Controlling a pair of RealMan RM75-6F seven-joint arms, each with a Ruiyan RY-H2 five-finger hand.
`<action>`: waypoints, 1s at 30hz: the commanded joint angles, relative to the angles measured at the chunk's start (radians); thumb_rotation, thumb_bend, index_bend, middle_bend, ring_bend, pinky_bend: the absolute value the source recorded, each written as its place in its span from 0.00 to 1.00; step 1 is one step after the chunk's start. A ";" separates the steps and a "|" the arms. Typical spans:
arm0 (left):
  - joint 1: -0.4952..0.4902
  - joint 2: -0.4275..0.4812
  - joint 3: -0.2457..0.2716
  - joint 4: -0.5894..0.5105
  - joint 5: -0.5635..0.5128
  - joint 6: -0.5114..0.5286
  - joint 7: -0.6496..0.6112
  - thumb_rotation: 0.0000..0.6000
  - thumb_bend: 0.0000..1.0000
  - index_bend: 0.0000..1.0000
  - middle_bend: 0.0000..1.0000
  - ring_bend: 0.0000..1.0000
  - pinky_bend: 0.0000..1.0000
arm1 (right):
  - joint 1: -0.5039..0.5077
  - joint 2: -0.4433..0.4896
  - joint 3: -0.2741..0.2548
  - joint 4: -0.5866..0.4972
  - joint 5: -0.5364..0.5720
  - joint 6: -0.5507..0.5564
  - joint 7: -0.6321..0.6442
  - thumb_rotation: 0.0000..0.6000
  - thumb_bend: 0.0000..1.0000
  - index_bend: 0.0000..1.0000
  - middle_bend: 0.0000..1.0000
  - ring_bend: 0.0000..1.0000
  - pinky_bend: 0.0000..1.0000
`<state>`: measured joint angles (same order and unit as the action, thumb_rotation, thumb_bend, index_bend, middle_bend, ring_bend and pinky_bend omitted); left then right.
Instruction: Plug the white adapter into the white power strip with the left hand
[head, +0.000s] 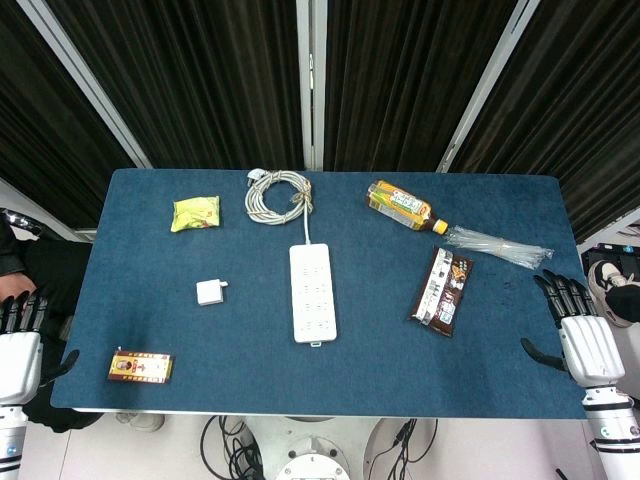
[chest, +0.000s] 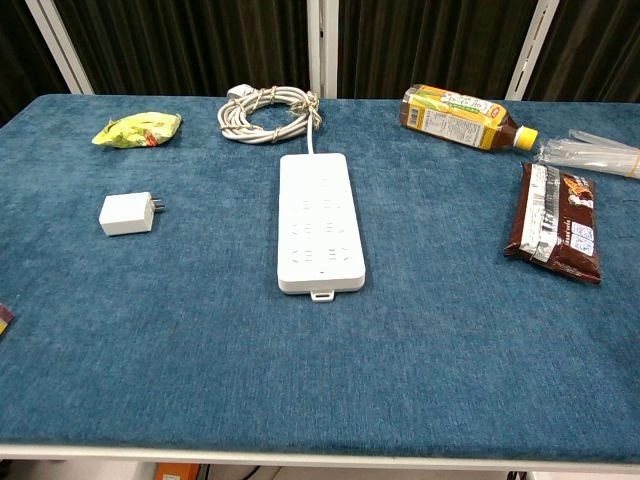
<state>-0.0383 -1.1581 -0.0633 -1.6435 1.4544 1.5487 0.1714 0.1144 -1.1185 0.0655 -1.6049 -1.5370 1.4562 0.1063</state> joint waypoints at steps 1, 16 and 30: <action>-0.002 -0.002 -0.001 0.000 -0.007 -0.009 -0.002 1.00 0.18 0.04 0.00 0.00 0.00 | 0.000 -0.001 0.001 -0.002 0.004 0.000 -0.002 1.00 0.15 0.00 0.01 0.00 0.00; -0.218 0.013 -0.055 -0.092 0.069 -0.239 0.084 1.00 0.16 0.11 0.08 0.00 0.00 | -0.003 0.004 -0.007 0.021 -0.023 0.018 0.028 1.00 0.15 0.00 0.01 0.00 0.00; -0.486 -0.227 -0.104 0.025 -0.158 -0.584 0.254 1.00 0.16 0.22 0.23 0.07 0.00 | 0.001 0.015 -0.008 0.022 -0.024 0.016 0.032 1.00 0.15 0.00 0.01 0.00 0.00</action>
<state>-0.5014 -1.3570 -0.1663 -1.6405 1.3259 0.9890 0.4002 0.1157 -1.1039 0.0580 -1.5830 -1.5610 1.4730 0.1381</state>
